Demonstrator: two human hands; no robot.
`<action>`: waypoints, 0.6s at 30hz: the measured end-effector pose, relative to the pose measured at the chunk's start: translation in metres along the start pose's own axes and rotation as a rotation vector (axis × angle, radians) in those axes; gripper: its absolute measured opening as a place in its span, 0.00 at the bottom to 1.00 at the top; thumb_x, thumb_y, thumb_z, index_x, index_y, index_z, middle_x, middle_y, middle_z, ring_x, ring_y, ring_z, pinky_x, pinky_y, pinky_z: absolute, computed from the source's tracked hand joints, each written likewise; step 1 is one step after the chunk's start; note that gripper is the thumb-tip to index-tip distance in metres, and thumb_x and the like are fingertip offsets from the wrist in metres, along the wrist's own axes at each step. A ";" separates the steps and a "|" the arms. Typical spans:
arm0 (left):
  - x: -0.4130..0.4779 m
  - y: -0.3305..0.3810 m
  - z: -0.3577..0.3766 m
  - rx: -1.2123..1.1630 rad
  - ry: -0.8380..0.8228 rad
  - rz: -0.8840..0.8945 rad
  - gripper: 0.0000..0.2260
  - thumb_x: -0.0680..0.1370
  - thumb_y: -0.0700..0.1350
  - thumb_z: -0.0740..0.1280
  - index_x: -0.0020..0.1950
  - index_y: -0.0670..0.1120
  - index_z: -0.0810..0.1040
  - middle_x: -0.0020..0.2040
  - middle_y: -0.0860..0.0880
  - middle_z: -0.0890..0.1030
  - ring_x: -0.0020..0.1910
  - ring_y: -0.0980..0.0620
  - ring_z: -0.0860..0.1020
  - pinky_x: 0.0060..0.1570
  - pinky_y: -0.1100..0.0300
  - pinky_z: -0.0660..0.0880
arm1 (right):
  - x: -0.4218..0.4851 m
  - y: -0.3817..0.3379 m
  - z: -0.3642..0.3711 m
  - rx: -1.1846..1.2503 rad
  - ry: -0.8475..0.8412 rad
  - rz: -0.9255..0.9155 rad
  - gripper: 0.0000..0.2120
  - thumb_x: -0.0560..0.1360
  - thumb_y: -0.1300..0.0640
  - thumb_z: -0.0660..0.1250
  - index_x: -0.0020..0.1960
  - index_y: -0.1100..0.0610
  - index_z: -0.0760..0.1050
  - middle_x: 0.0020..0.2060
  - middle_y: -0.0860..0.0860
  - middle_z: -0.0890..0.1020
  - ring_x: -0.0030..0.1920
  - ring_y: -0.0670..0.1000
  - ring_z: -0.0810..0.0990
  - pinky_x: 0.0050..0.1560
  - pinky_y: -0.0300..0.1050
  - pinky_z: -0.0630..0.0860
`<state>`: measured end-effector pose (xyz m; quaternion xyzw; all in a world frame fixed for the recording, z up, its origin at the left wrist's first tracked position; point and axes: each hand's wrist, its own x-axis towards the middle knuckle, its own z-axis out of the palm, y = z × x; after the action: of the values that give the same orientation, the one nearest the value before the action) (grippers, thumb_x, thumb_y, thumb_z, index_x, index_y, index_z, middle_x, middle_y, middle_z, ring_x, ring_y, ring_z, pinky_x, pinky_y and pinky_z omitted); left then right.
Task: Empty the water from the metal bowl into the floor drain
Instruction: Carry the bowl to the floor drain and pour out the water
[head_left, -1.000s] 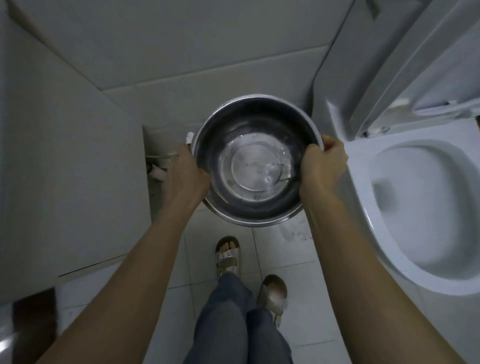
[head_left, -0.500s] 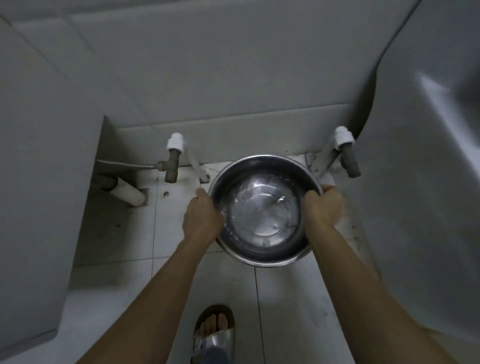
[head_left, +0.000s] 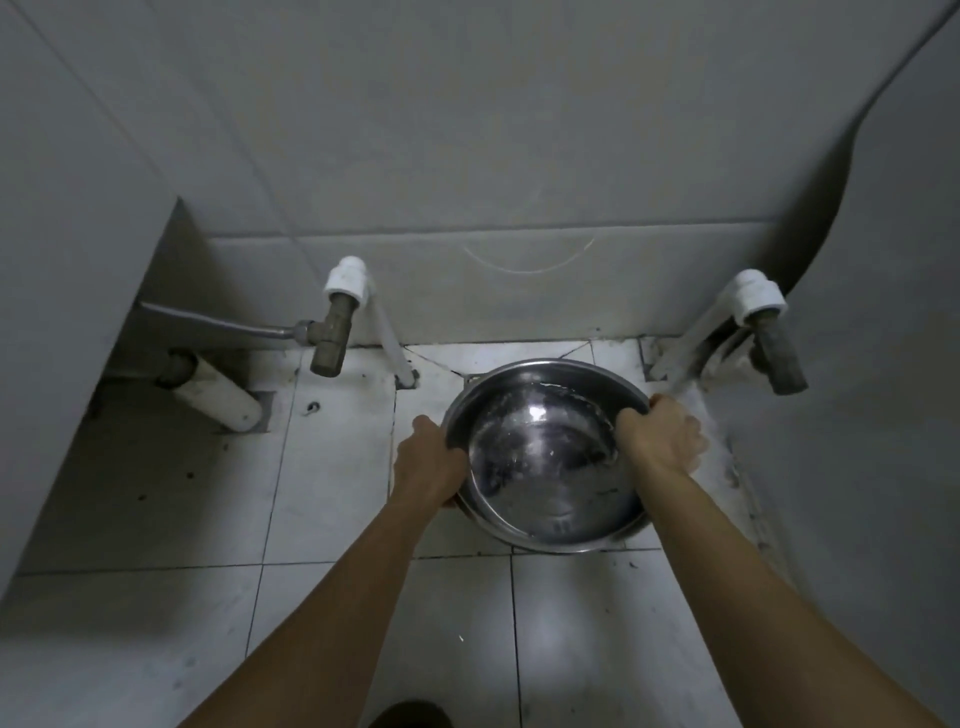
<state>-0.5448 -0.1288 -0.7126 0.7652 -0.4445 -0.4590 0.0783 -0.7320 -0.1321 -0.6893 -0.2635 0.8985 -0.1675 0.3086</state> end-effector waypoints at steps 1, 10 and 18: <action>0.002 -0.003 0.002 -0.018 -0.007 -0.012 0.16 0.78 0.39 0.64 0.64 0.39 0.67 0.43 0.45 0.74 0.46 0.43 0.81 0.47 0.47 0.83 | 0.000 0.000 0.002 -0.019 -0.001 -0.014 0.20 0.74 0.60 0.61 0.65 0.62 0.73 0.67 0.65 0.71 0.67 0.66 0.66 0.66 0.57 0.65; 0.019 -0.015 0.019 -0.297 -0.067 -0.160 0.12 0.76 0.38 0.68 0.58 0.38 0.72 0.48 0.41 0.79 0.44 0.46 0.81 0.44 0.50 0.83 | 0.000 -0.020 -0.004 -0.167 -0.027 -0.172 0.20 0.73 0.58 0.62 0.64 0.60 0.74 0.66 0.64 0.72 0.68 0.64 0.65 0.67 0.56 0.61; 0.027 -0.017 0.031 -0.442 -0.127 -0.258 0.13 0.77 0.40 0.68 0.58 0.33 0.77 0.50 0.35 0.82 0.40 0.43 0.83 0.22 0.63 0.76 | -0.005 -0.039 -0.013 -0.273 -0.010 -0.286 0.17 0.74 0.56 0.62 0.61 0.60 0.74 0.65 0.63 0.73 0.67 0.64 0.67 0.67 0.54 0.62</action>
<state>-0.5535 -0.1301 -0.7560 0.7497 -0.2359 -0.5983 0.1563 -0.7223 -0.1585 -0.6594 -0.4285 0.8648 -0.0850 0.2474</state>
